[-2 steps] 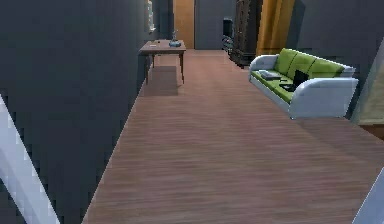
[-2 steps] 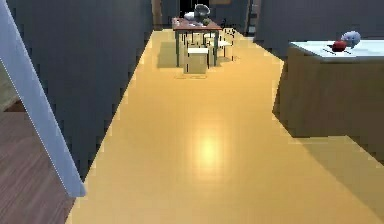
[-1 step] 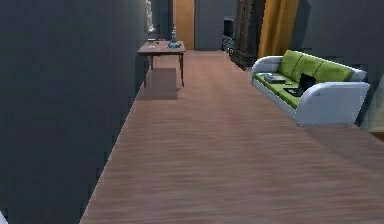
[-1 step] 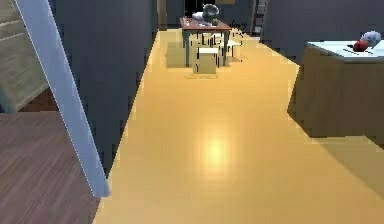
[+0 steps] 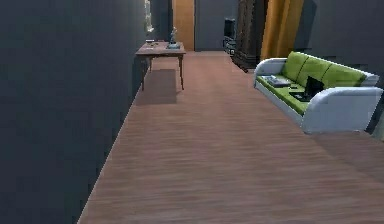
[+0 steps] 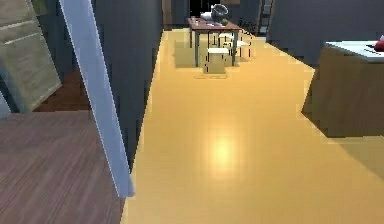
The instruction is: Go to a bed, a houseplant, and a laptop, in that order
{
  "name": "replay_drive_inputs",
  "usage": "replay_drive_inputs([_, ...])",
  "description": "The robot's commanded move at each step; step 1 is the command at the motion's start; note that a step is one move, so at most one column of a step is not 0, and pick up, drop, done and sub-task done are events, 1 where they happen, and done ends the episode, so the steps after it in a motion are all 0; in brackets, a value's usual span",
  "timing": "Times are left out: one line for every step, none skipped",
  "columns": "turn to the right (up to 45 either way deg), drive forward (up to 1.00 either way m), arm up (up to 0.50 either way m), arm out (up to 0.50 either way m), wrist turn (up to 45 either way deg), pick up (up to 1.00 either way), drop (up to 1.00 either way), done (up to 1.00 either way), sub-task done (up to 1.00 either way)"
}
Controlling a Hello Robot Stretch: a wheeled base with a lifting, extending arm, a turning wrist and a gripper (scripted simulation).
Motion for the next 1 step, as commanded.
replay_drive_inputs([27.0,0.00,0.00,0.00,0.0,0.00,0.00,0.00,0.00])
